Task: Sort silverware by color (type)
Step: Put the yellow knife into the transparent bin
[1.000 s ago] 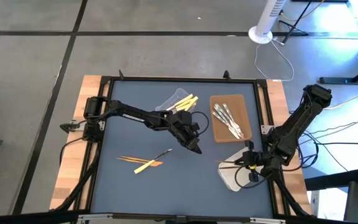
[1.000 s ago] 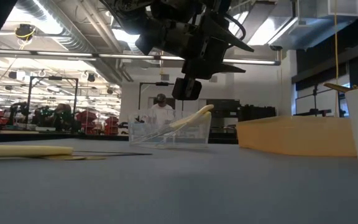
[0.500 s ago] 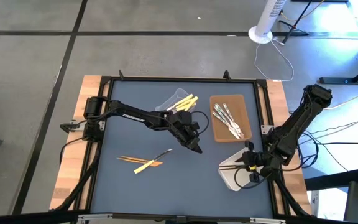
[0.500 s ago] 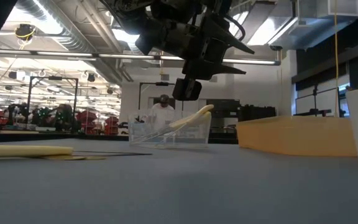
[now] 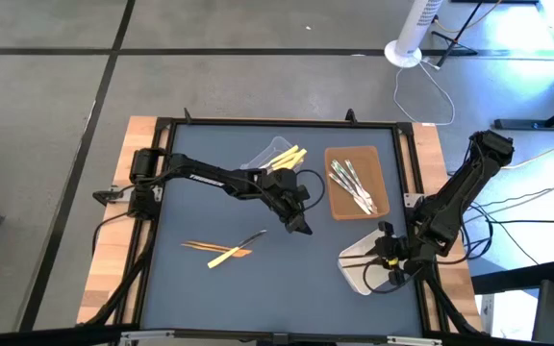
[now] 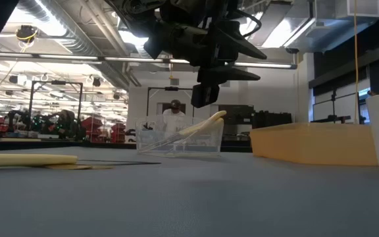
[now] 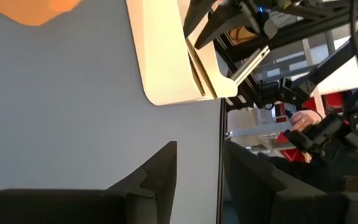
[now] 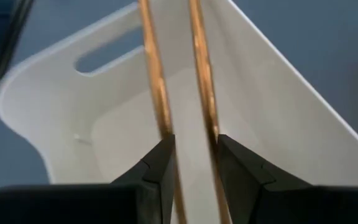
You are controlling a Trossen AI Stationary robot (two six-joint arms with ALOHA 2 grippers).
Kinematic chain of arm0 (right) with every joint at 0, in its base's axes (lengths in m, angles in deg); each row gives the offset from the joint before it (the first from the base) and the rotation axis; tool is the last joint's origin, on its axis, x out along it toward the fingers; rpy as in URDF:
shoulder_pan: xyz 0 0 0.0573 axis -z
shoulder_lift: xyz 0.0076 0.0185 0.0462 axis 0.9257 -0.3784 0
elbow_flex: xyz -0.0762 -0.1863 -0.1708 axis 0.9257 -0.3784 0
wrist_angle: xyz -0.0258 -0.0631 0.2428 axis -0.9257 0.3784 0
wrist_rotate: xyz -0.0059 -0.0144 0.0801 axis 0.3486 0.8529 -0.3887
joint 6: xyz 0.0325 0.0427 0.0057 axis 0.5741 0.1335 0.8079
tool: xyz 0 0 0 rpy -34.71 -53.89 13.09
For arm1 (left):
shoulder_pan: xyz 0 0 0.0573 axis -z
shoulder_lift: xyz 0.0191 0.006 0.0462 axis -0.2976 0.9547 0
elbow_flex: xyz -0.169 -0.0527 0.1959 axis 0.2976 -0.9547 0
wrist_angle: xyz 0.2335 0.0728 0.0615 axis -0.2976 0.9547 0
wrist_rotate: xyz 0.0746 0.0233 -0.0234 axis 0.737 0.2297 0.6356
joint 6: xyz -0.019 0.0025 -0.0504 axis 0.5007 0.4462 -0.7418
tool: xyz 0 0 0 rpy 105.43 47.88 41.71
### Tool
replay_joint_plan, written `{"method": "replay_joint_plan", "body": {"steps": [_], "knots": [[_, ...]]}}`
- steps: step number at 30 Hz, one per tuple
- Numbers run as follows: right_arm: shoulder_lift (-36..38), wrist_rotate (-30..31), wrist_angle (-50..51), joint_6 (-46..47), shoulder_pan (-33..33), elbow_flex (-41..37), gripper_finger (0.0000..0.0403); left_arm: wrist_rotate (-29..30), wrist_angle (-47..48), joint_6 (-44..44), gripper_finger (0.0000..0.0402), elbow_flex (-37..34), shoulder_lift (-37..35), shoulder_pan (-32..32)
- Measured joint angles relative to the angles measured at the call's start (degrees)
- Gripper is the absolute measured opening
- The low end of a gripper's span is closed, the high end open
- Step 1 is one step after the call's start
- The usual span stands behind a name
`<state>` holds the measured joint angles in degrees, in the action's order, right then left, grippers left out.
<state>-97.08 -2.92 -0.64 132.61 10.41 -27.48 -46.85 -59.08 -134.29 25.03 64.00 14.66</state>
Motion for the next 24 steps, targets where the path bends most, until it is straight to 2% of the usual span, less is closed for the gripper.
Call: {"method": "replay_joint_plan", "body": {"steps": [12,18,24], "knots": [[0.0,0.1,0.6,-7.6,0.0,5.8,0.0104,0.0,2.0,3.2,0.0124,0.0,-0.1,1.3],[0.0,0.4,5.9,-7.7,0.0,9.7,0.0104,4.7,8.0,6.7,0.0124,-0.1,-1.2,2.4],[0.0,6.1,7.8,-11.2,0.0,12.4,0.0104,12.3,17.2,10.2,0.0124,-0.1,-5.3,3.9]]}}
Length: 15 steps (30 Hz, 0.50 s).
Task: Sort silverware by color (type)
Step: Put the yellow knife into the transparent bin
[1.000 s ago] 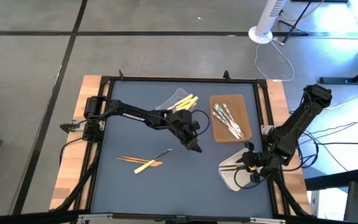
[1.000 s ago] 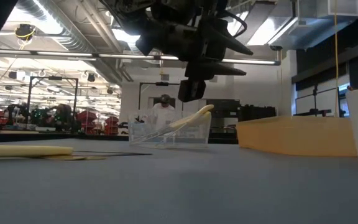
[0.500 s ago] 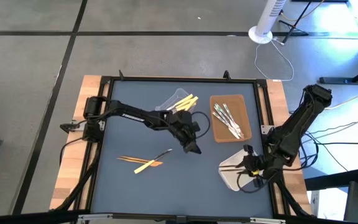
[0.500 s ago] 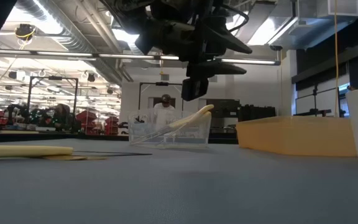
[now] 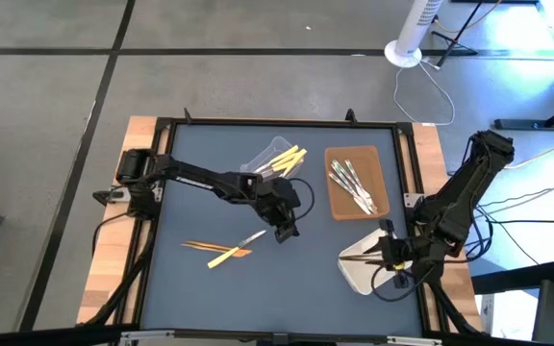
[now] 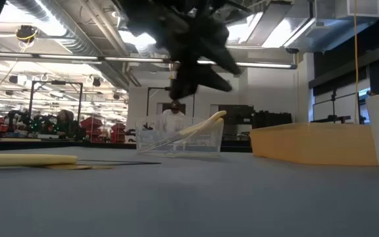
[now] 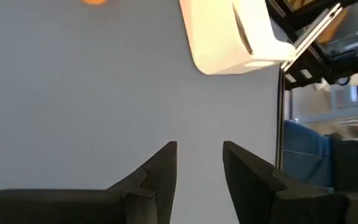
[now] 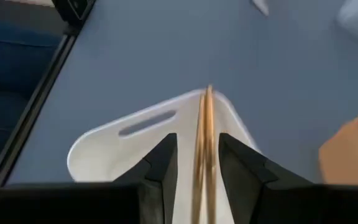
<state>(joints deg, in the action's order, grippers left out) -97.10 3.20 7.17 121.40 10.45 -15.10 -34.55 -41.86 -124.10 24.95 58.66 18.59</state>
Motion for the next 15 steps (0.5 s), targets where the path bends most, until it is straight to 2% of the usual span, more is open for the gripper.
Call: {"method": "replay_joint_plan", "body": {"steps": [7,11,15], "knots": [[0.0,6.8,-0.8,-8.5,1.0,2.9,0.0104,9.6,12.9,1.9,0.0124,0.1,-5.7,2.7],[0.0,6.9,-0.9,-10.1,3.8,4.0,0.0104,16.0,22.7,1.9,0.0124,0.1,-8.3,4.7],[0.0,6.0,-0.9,-10.6,7.1,4.5,0.0104,19.2,30.7,1.0,0.0124,0.0,-9.7,7.0]]}}
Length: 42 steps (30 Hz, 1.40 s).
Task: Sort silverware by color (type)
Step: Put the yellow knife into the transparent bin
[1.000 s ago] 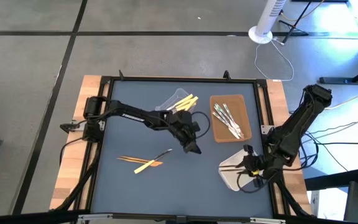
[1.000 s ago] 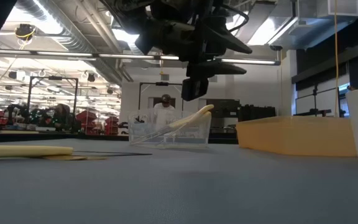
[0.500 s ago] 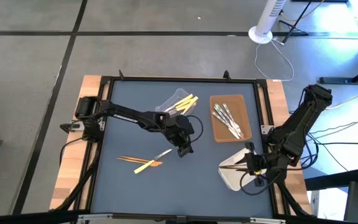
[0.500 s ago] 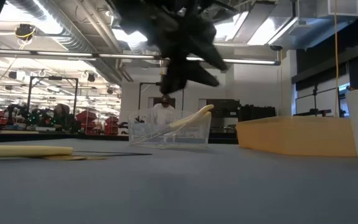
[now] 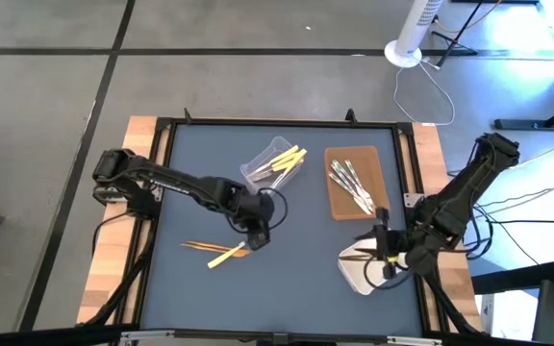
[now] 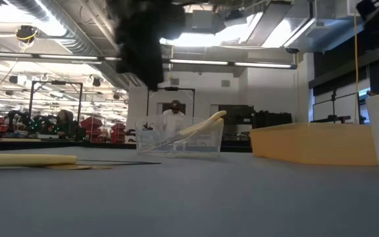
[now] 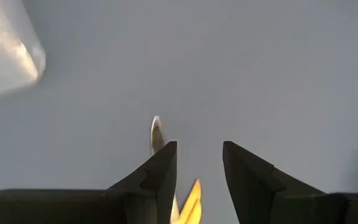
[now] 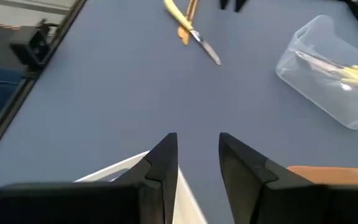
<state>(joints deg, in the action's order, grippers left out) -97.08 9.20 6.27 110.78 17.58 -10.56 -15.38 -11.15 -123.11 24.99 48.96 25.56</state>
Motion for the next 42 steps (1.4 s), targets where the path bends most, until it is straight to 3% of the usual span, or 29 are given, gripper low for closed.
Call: {"method": "replay_joint_plan", "body": {"steps": [13,28,35,42], "knots": [[0.0,-7.9,-3.8,-8.9,10.0,0.0,0.0104,1.5,13.9,-13.7,0.0124,0.0,-0.4,8.0],[0.0,-10.6,-5.0,-11.6,17.3,0.0,0.0104,1.4,14.7,-17.8,0.0124,0.0,-0.4,21.5],[0.0,-10.6,-9.5,-13.8,20.1,0.0,0.0104,5.5,14.7,-27.8,0.0124,0.0,-0.4,25.1],[-0.4,-10.6,-14.4,-18.8,20.3,0.0,0.0104,7.6,14.8,-29.7,0.0124,-0.2,-0.4,26.1]]}}
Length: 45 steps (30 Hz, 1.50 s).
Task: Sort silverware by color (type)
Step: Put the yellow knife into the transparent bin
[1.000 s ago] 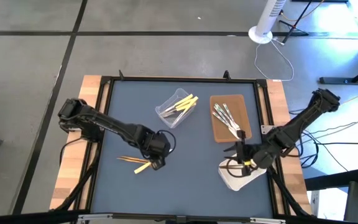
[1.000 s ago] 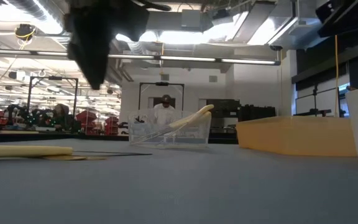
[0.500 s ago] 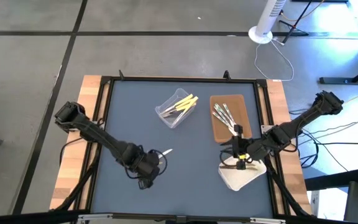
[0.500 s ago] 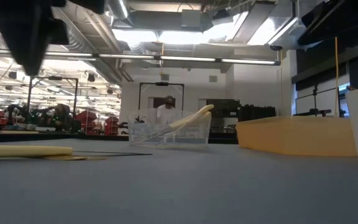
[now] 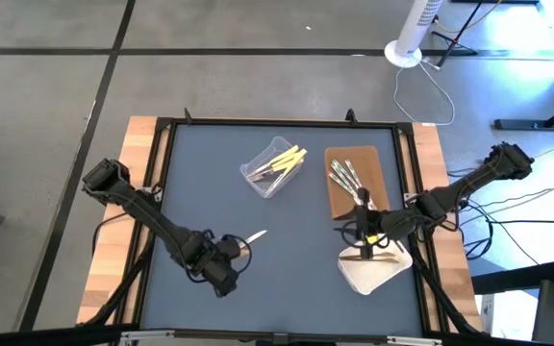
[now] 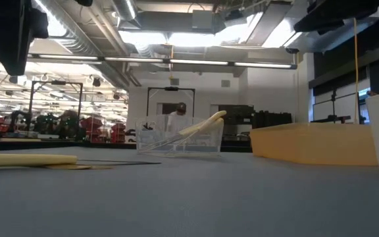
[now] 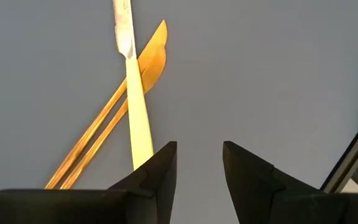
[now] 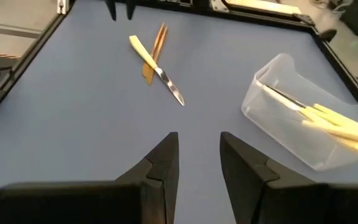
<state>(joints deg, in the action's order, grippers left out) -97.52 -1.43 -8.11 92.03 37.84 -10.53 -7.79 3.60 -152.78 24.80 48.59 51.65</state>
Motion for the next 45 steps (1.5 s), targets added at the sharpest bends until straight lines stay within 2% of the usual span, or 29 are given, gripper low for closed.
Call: {"method": "replay_joint_plan", "body": {"steps": [9,14,22,28,45], "knots": [[-0.4,-2.9,-0.3,-0.2,0.0,0.0,0.0104,-3.3,-2.1,-3.9,0.0124,-7.1,0.1,-0.3],[-0.4,-3.0,-0.3,-0.2,0.0,0.0,0.0104,-3.4,-7.2,-4.1,0.0124,-10.8,0.1,-0.3],[-0.4,-3.0,-0.3,-0.2,0.0,0.0,0.0104,-3.0,-9.0,-4.1,0.0124,-14.4,0.1,-0.3],[-0.4,-3.0,-0.3,-0.2,0.0,0.0,0.0104,-2.8,-15.7,-4.1,0.0124,-18.1,0.0,-0.3],[-0.4,-3.0,-0.2,-0.2,0.0,0.0,0.0104,0.0,-16.6,-4.4,0.0124,-20.3,0.1,-0.5]]}}
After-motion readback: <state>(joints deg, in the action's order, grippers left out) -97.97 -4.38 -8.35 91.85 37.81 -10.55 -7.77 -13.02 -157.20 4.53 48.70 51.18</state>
